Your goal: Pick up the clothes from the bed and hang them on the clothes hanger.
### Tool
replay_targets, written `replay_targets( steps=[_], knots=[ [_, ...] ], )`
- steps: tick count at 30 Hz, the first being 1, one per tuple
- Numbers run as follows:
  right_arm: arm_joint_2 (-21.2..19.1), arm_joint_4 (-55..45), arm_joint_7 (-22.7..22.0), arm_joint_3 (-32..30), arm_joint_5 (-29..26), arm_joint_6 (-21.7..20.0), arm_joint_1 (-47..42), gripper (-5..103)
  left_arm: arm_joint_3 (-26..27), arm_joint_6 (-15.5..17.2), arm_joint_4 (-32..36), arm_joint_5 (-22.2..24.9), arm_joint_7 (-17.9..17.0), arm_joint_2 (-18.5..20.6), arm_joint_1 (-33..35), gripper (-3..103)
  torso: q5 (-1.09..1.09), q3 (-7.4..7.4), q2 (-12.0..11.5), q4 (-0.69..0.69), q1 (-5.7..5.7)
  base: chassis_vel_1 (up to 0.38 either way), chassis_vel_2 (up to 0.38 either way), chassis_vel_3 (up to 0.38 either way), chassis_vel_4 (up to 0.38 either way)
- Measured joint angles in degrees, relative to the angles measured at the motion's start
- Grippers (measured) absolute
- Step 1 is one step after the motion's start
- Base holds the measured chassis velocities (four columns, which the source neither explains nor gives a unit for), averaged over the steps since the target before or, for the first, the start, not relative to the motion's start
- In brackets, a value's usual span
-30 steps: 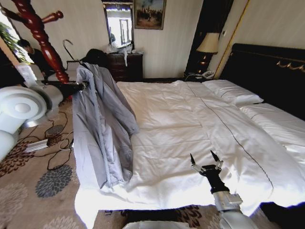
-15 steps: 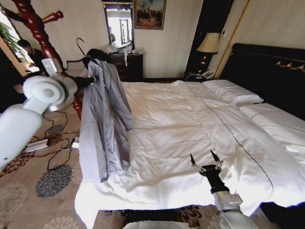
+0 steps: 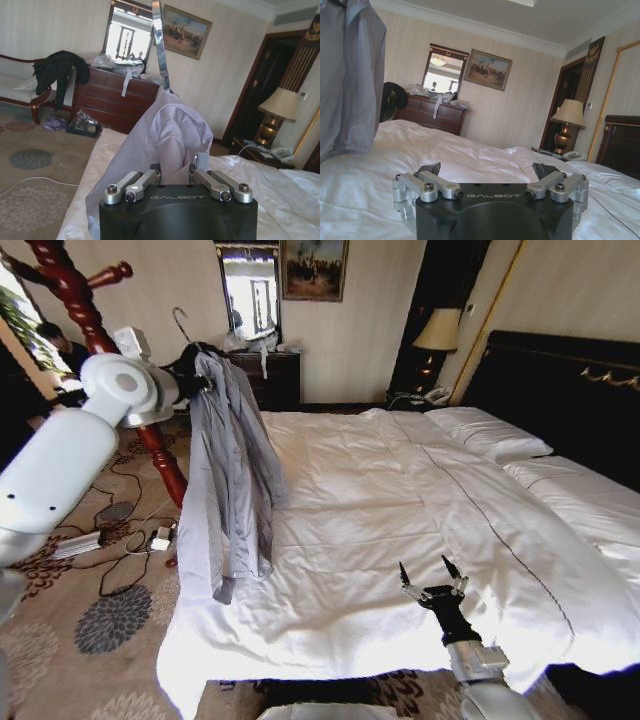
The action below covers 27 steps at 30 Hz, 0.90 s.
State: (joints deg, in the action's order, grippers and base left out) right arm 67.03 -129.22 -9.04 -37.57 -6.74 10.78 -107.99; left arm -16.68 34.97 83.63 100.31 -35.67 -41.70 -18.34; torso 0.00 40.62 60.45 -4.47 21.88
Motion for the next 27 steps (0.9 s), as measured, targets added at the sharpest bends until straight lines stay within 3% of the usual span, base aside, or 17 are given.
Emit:
replay_targets(
  steps=[10,18,27],
  knots=[
    [0.0,0.0,0.0,0.0,0.0,0.0,0.0,100,-7.0,0.5,-13.8,0.4,2.9,-5.4,-11.9,17,0.01,0.0,0.0,-0.01,0.0,0.0,0.0,0.0,0.0],
    [0.0,0.0,0.0,0.0,0.0,0.0,0.0,100,-8.4,0.7,-18.1,-0.8,3.6,-7.0,-13.6,17,-0.01,0.0,0.0,0.02,0.0,0.0,0.0,0.0,0.0],
    [0.0,0.0,0.0,0.0,0.0,0.0,0.0,100,-9.2,0.7,-27.8,-3.1,6.4,-11.2,-18.4,17,0.01,-0.01,0.0,0.0,0.0,0.0,0.0,0.0,0.0]
  ],
)
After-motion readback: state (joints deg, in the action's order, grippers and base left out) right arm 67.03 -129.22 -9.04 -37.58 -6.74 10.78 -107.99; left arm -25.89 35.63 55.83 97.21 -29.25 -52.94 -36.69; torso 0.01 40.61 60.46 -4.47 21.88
